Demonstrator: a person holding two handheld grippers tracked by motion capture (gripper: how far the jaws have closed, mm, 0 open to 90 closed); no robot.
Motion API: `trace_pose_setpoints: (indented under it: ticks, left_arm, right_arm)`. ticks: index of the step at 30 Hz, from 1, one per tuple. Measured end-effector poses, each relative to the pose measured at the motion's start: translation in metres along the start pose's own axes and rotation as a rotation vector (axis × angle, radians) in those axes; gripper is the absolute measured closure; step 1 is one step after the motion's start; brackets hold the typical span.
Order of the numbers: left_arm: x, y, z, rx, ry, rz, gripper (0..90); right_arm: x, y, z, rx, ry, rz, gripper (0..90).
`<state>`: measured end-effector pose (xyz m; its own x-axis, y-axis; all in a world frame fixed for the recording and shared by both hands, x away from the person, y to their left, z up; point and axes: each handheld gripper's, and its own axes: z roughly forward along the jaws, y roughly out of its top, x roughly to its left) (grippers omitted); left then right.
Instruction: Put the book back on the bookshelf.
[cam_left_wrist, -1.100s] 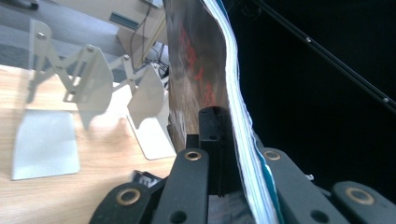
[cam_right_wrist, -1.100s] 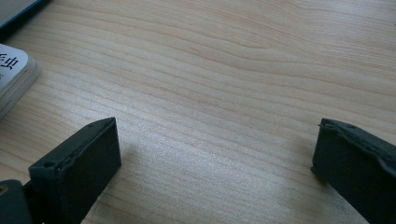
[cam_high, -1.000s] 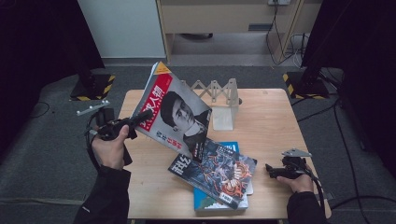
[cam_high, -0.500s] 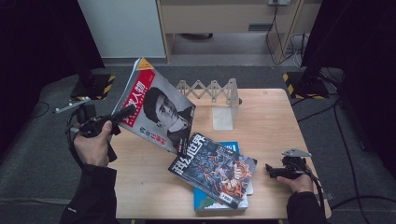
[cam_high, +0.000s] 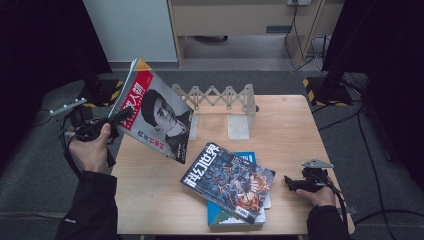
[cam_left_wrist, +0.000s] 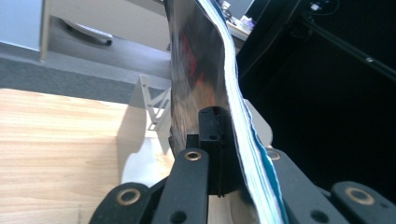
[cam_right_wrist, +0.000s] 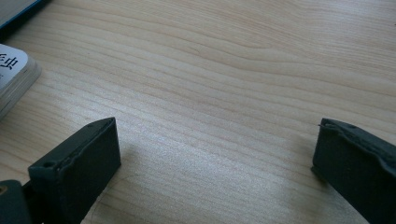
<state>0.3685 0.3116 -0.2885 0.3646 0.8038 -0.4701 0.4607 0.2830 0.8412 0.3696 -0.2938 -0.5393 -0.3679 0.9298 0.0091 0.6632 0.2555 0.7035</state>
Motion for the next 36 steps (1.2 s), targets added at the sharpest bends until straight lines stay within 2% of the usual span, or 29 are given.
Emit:
trace_pose_setpoints:
  ticks: [4, 8, 21, 31, 36]
  left_arm:
    - [0.001, 0.004, 0.007, -0.010, 0.028, 0.019, 85.9]
    - [0.004, 0.007, 0.016, -0.019, 0.040, 0.018, 85.9]
    - [0.008, 0.008, 0.058, 0.022, 0.108, 0.065, 85.9]
    - [0.018, 0.004, 0.077, 0.036, 0.142, 0.071, 85.9]
    - [0.018, 0.002, 0.087, 0.053, 0.160, 0.088, 85.9]
  right_arm:
    - [0.000, 0.000, 0.000, 0.000, -0.001, 0.001, 0.9]
    - [0.000, 0.000, 0.000, 0.000, -0.002, 0.003, 0.9]
    - [0.000, 0.000, 0.000, 0.000, -0.001, 0.002, 0.8]
    - [0.000, 0.000, 0.000, 0.000, -0.002, 0.003, 0.7]
    - [0.000, 0.000, 0.000, 0.001, -0.002, 0.004, 0.6]
